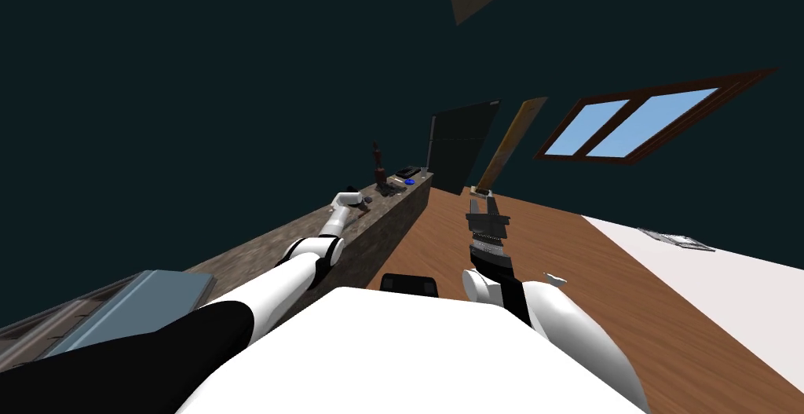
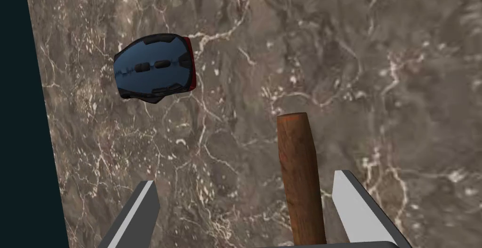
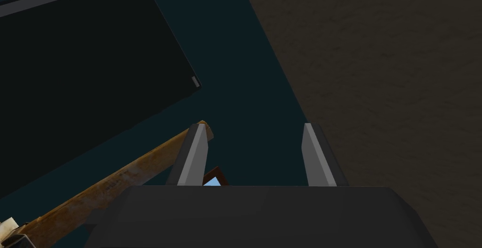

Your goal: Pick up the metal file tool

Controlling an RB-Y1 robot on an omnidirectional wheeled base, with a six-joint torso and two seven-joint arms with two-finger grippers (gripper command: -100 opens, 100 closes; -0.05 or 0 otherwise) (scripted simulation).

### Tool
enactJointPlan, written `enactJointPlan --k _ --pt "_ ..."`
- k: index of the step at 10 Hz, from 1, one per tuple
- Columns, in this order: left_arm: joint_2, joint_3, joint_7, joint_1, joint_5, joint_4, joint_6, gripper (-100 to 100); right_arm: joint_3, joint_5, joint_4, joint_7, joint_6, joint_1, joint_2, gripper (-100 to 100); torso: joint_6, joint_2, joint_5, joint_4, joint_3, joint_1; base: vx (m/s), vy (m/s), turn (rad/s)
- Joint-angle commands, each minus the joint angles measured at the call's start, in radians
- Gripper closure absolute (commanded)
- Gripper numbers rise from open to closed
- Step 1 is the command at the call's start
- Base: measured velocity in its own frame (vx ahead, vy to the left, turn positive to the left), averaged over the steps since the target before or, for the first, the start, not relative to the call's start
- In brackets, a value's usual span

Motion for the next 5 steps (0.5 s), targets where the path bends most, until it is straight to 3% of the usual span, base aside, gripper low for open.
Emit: enactJointPlan --k 1,2,5 --pt "0.002 0.0 0.003 -0.011 0.0 0.016 0.03 -100 0.0 0.0 0.0 0.0 0.0 0.0 0.0 0 0.0 0.0 0.0 0.0 0.0 0.0 -0.011 0.022 0.002" --pt "0.018 0.007 0.01 -0.028 0.01 0.056 0.07 -100 0.0 0.0 0.0 0.0 0.0 0.0 0.0 0 0.0 -0.001 0.0 0.0 0.0 -0.002 -0.016 0.036 -0.014" --pt "0.033 0.014 0.015 -0.042 0.02 0.094 0.146 -100 0.0 0.0 0.0 0.0 0.0 0.0 0.0 0 0.0 0.0 0.0 0.0 0.0 0.0 -0.027 0.052 -0.009"
